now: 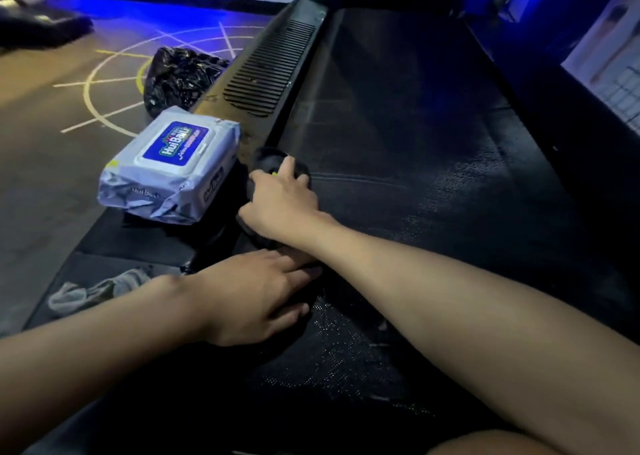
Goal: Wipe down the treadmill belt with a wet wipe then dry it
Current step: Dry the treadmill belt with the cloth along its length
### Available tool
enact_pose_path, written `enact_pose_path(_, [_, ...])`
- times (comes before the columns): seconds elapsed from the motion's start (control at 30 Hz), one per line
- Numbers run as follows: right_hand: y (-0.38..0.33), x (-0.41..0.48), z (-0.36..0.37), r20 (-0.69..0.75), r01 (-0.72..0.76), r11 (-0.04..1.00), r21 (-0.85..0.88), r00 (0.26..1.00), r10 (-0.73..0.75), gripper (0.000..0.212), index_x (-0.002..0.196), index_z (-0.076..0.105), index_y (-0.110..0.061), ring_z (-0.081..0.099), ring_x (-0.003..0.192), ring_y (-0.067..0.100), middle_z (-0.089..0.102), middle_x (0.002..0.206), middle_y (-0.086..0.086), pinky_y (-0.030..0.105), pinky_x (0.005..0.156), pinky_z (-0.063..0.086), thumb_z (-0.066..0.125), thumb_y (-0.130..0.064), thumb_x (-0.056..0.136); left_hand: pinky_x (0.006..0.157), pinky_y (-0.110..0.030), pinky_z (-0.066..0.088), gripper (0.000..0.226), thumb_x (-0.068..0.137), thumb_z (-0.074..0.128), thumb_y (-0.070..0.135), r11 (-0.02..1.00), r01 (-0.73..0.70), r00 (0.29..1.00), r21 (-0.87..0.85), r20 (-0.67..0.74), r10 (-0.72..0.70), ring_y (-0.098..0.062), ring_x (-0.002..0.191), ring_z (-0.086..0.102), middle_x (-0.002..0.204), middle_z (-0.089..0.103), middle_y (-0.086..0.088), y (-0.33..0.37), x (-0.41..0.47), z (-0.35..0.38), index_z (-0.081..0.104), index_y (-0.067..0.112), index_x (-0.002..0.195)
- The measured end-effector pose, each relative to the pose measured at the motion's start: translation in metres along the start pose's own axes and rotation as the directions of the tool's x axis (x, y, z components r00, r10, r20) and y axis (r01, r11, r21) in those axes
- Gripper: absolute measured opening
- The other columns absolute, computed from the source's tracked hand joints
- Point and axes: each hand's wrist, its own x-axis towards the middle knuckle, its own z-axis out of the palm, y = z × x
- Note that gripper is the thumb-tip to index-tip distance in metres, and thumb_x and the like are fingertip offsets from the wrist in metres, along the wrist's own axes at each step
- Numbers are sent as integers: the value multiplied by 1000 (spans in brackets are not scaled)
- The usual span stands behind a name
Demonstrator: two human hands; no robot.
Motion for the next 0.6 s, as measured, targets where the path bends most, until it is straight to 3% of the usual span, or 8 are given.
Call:
enact_pose_path(0.13, [18, -12, -12, 42, 42, 997, -65, 998, -39, 46, 135, 53, -34, 36, 125, 42, 26, 144, 8, 52, 99, 42, 60, -28, 89, 109, -37, 38, 60, 91, 27, 46, 997, -37, 997, 70, -60, 41, -21, 129, 48, 144, 48, -1, 9, 8, -4, 52, 18, 137])
enact_pose_path(0.23, [45, -25, -22, 37, 34, 996, -87, 999, -31, 46, 135, 51, -37, 35, 125, 41, 25, 145, 7, 52, 95, 43, 57, -27, 91, 102, -44, 40, 54, 93, 26, 48, 996, -61, 995, 68, -71, 66, -15, 130, 44, 145, 43, 4, 24, 17, 0, 46, 27, 139])
enact_pose_path(0.37, [92, -48, -42, -2, -58, 991, -118, 998, 58, 51, 140, 47, -39, 34, 128, 39, 24, 149, 6, 51, 95, 44, 58, -29, 91, 103, -43, 36, 45, 96, 25, 49, 991, -109, 990, 76, -82, 116, -17, 127, 43, 138, 42, 4, 46, 36, 1, 46, 25, 127])
enact_pose_path(0.6, [192, -101, -85, -97, -299, 943, -146, 953, 287, 54, 141, 47, -41, 37, 128, 38, 27, 148, 5, 48, 98, 44, 58, -31, 89, 100, -45, 37, 47, 93, 21, 50, 974, -190, 975, 122, -93, 202, -21, 130, 37, 138, 41, 4, 81, 88, -4, 44, 27, 127])
